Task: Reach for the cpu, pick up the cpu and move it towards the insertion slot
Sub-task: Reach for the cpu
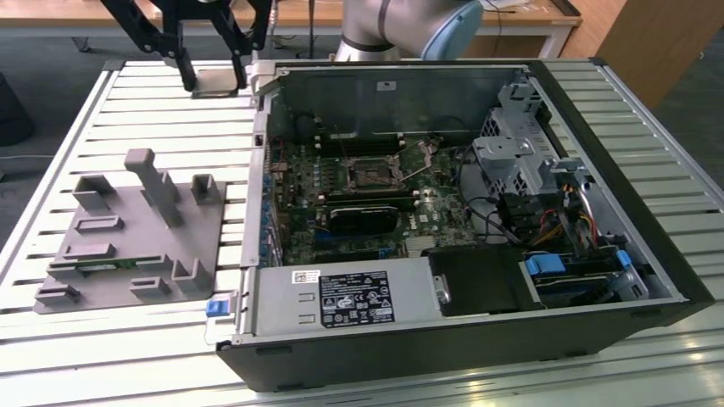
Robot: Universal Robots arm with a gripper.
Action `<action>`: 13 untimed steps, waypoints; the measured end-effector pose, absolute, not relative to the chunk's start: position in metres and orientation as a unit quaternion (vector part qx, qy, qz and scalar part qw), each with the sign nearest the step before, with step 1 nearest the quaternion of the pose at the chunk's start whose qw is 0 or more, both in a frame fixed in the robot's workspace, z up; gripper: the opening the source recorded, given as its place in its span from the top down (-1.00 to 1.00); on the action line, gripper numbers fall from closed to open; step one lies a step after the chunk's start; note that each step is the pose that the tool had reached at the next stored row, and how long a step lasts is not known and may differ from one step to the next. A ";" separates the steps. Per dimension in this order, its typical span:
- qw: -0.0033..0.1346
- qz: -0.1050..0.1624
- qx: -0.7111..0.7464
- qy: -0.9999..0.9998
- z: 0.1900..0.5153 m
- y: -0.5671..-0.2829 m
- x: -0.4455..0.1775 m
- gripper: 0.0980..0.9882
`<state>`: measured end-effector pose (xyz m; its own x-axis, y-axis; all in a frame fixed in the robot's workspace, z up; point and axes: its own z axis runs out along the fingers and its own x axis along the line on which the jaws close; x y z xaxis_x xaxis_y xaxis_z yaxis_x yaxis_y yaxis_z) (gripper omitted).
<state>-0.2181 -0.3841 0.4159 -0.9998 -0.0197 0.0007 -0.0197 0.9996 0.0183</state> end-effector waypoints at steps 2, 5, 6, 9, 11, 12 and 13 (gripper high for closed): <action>0.000 -0.009 0.010 -1.000 0.416 -0.384 -0.216 0.00; 0.000 -0.009 0.010 -1.000 0.416 -0.383 -0.213 0.00; 0.000 -0.009 0.010 -1.000 0.416 -0.383 -0.212 0.00; 0.000 -0.009 0.010 -1.000 0.416 -0.382 -0.208 0.00; 0.000 -0.009 0.010 -1.000 0.416 -0.381 -0.205 0.00; 0.000 -0.009 0.010 -1.000 0.416 -0.381 -0.204 0.00; 0.000 -0.009 0.010 -1.000 0.416 -0.380 -0.203 0.00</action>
